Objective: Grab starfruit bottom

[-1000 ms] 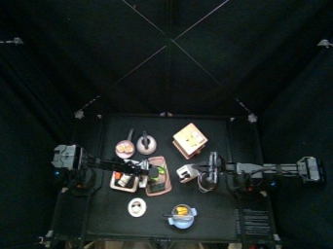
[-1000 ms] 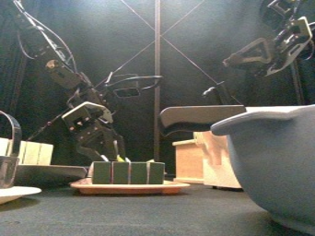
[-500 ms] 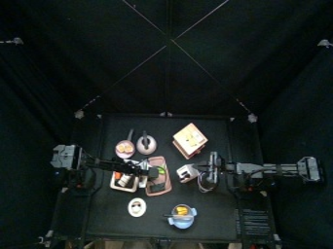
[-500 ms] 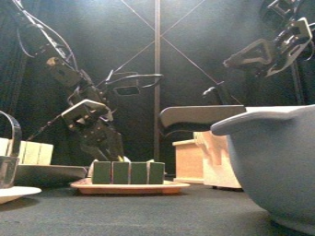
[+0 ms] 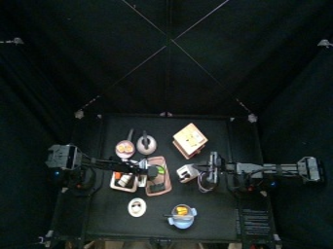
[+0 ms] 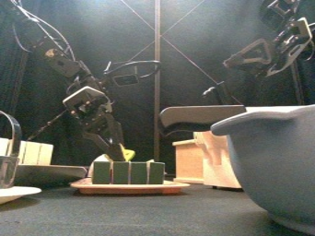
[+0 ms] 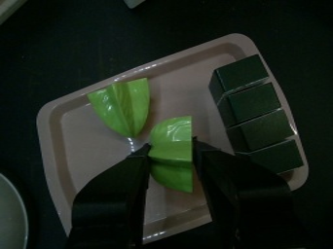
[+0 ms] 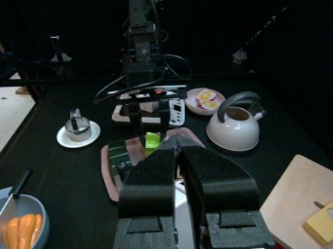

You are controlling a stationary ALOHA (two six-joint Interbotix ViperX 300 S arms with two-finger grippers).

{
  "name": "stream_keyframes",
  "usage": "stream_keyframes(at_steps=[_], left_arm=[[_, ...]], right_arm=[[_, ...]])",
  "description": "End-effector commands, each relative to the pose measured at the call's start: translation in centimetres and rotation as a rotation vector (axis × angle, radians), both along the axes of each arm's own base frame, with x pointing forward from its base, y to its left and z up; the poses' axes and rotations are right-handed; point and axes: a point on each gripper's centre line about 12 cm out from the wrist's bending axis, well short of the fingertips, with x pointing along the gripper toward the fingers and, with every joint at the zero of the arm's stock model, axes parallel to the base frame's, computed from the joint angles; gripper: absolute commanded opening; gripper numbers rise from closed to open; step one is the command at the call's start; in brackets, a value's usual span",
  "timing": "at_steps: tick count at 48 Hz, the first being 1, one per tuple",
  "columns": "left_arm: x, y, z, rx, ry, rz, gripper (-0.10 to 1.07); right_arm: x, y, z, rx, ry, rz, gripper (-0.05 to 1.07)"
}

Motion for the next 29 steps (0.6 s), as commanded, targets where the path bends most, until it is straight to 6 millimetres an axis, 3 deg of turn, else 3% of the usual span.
stream_keyframes(at_steps=[1, 29], left_arm=[[0.3, -0.01, 0.95, -0.007, -0.031, 0.007, 0.7], [0.19, 0.19, 0.96, -0.019, -0.031, 0.025, 0.7]], right_arm=[[0.12, -0.09, 0.35, 0.001, -0.014, -0.003, 0.01], [0.09, 0.0, 0.14, 0.016, -0.01, -0.003, 0.01]])
